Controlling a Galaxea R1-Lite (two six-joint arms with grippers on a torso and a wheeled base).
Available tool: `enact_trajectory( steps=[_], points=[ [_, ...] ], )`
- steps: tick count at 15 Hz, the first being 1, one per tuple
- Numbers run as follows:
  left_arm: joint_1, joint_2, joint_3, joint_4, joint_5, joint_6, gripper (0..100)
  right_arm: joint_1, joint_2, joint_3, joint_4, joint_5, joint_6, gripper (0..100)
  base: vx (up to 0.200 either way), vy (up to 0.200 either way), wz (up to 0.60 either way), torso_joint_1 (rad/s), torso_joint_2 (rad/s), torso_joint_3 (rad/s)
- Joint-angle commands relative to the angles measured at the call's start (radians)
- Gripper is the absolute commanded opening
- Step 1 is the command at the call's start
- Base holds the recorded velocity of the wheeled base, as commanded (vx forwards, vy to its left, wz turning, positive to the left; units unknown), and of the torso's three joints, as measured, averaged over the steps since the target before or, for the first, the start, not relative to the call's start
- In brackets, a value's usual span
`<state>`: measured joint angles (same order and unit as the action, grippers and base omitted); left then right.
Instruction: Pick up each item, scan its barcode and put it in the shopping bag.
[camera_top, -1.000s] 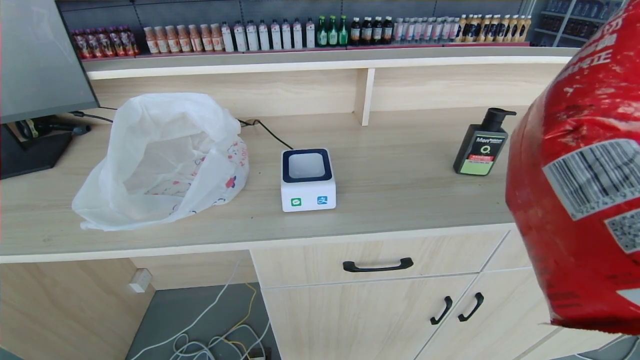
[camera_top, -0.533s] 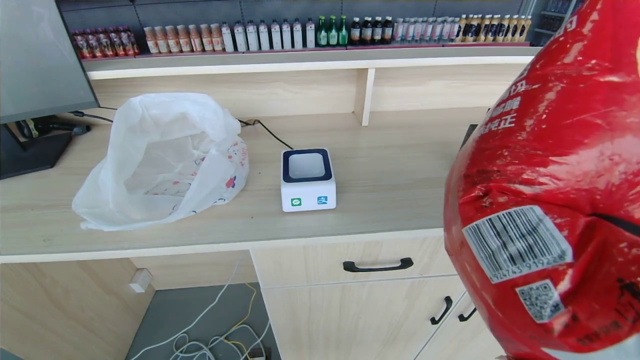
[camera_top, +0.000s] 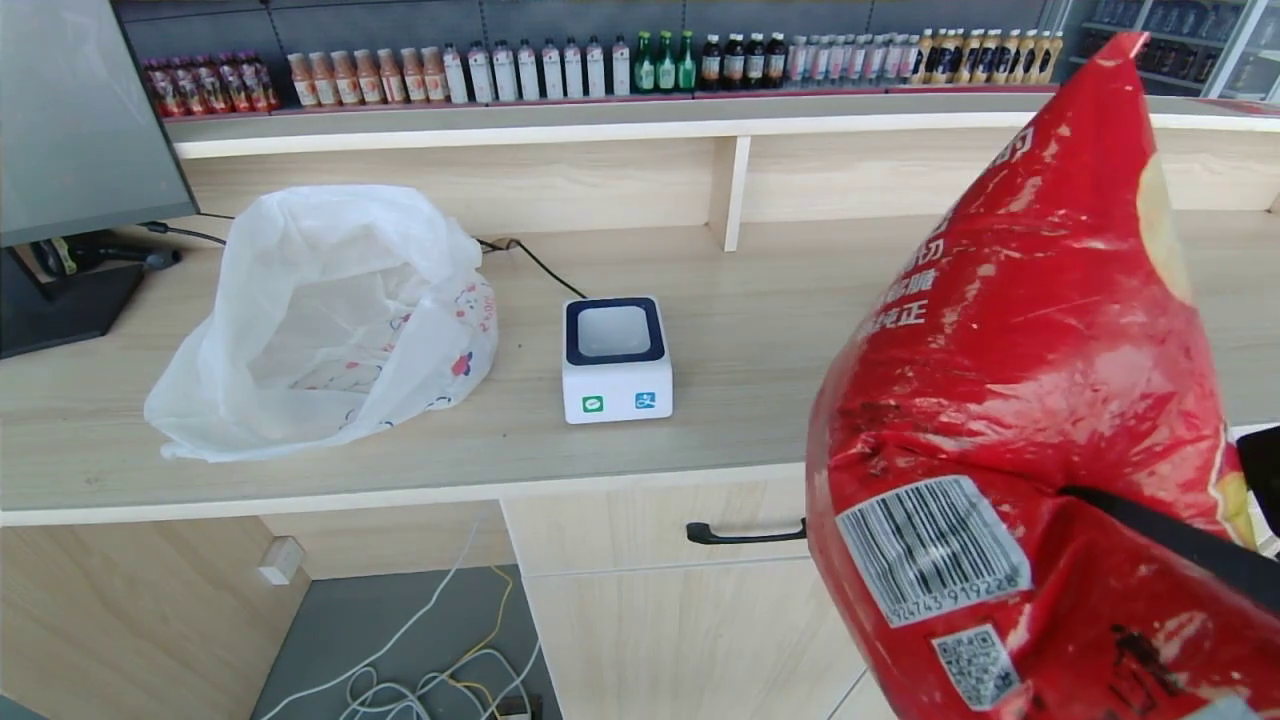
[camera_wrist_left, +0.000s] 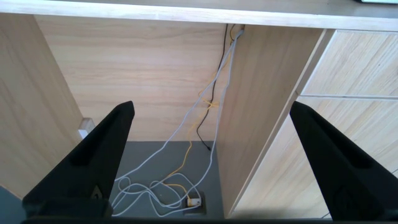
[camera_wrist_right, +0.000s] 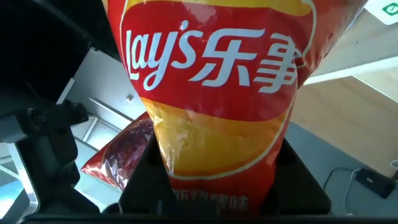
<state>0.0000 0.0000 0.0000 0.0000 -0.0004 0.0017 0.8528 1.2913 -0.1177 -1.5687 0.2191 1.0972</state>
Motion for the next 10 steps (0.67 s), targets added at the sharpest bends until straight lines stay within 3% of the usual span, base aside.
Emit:
enact_trajectory(
  steps=[1, 5, 10],
  points=[
    [0.0, 0.0, 0.0, 0.0, -0.001, 0.0, 100, 0.006, 0.025, 0.0, -0.002, 0.0, 0.015, 0, 0.0, 0.0, 0.0, 0.0, 0.0, 0.0],
    [0.0, 0.0, 0.0, 0.0, -0.001, 0.0, 100, 0.005, -0.033, -0.056, -0.002, 0.0, 0.162, 0, 0.0, 0.0, 0.0, 0.0, 0.0, 0.0],
    [0.0, 0.0, 0.0, 0.0, -0.001, 0.0, 100, 0.005, -0.029, -0.054, -0.002, 0.0, 0.181, 0, 0.0, 0.0, 0.0, 0.0, 0.0, 0.0]
  ],
)
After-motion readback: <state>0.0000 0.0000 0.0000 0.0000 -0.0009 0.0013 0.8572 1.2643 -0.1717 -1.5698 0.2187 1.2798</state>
